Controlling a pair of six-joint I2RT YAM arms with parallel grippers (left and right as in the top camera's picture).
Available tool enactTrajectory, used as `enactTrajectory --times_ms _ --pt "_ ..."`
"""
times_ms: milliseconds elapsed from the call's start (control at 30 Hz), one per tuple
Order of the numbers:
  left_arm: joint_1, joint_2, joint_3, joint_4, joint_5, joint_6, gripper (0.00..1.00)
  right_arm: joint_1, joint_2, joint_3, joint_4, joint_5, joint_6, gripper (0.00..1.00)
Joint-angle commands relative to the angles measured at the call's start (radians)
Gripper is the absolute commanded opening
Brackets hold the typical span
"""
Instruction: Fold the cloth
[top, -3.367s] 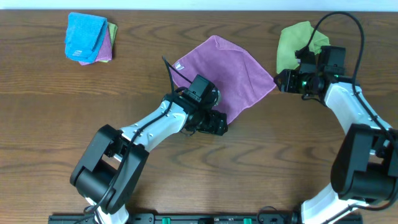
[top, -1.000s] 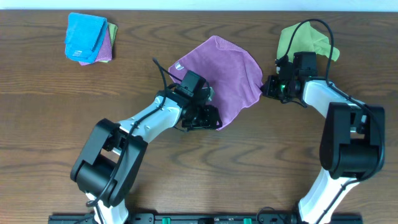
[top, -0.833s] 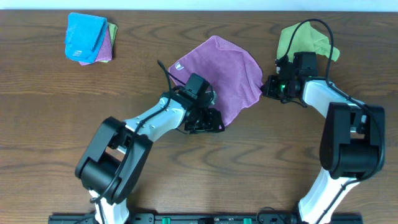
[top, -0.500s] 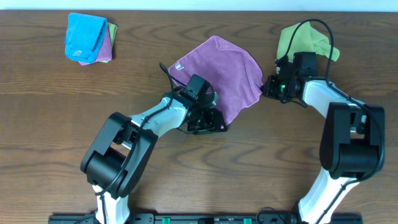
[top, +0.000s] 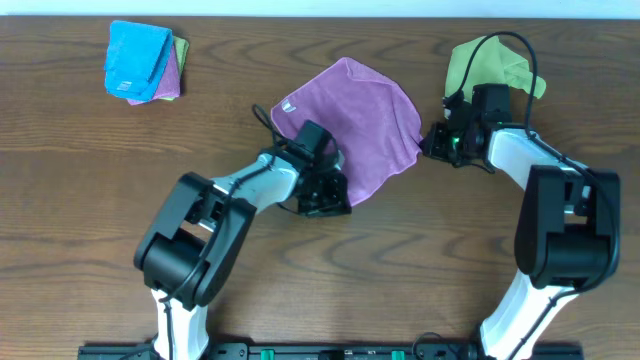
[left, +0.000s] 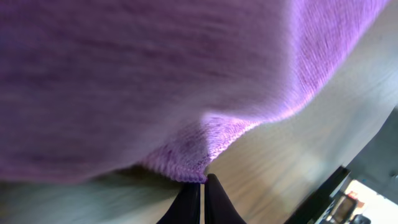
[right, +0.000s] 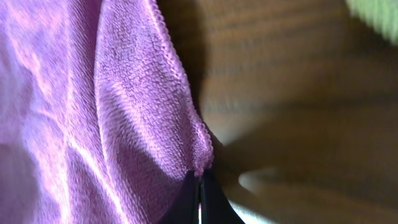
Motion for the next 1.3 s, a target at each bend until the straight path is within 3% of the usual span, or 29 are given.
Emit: enactTrajectory --times_ms 0,233,433,633,867,967,1000,1033,1067,1100,1167,1267 --pt "0.070 0.022 -0.008 -0.026 -0.033 0.020 0.06 -0.013 -0.076 0.002 -0.032 0.001 -0.040 0.01" --pt "0.185 -0.010 -0.008 -0.103 -0.038 0.117 0.06 0.026 -0.212 0.002 -0.176 0.025 -0.084 0.01" --pt "0.241 -0.061 -0.008 -0.215 -0.094 0.194 0.06 0.119 -0.224 0.002 -0.290 0.076 -0.089 0.01" --pt "0.251 -0.109 -0.008 -0.237 -0.100 0.197 0.06 0.183 -0.224 0.002 -0.318 0.165 -0.089 0.01" --pt "0.235 -0.110 -0.008 -0.235 -0.074 0.197 0.06 0.161 -0.224 0.002 -0.327 0.272 -0.052 0.01" --pt "0.235 -0.110 -0.008 -0.231 -0.048 0.198 0.06 0.137 -0.224 0.002 -0.338 0.416 0.013 0.01" --pt "0.234 -0.110 -0.008 -0.230 -0.043 0.198 0.06 0.132 -0.224 0.002 -0.339 0.441 0.024 0.14" --pt "0.232 -0.110 -0.008 -0.227 -0.037 0.198 0.06 0.126 -0.224 0.002 -0.339 0.453 0.027 0.40" --pt "0.230 -0.110 -0.008 -0.224 -0.026 0.198 0.06 0.122 -0.224 0.002 -0.340 0.456 0.028 0.50" --pt "0.228 -0.110 -0.008 -0.222 -0.023 0.198 0.06 0.121 -0.224 0.002 -0.341 0.456 0.028 0.51" --pt "0.218 -0.110 -0.008 -0.219 -0.018 0.199 0.05 0.121 -0.224 0.002 -0.349 0.466 0.027 0.65" --pt "0.204 -0.111 -0.008 -0.198 0.034 0.206 0.06 0.121 -0.226 0.002 -0.361 0.475 0.027 0.68"
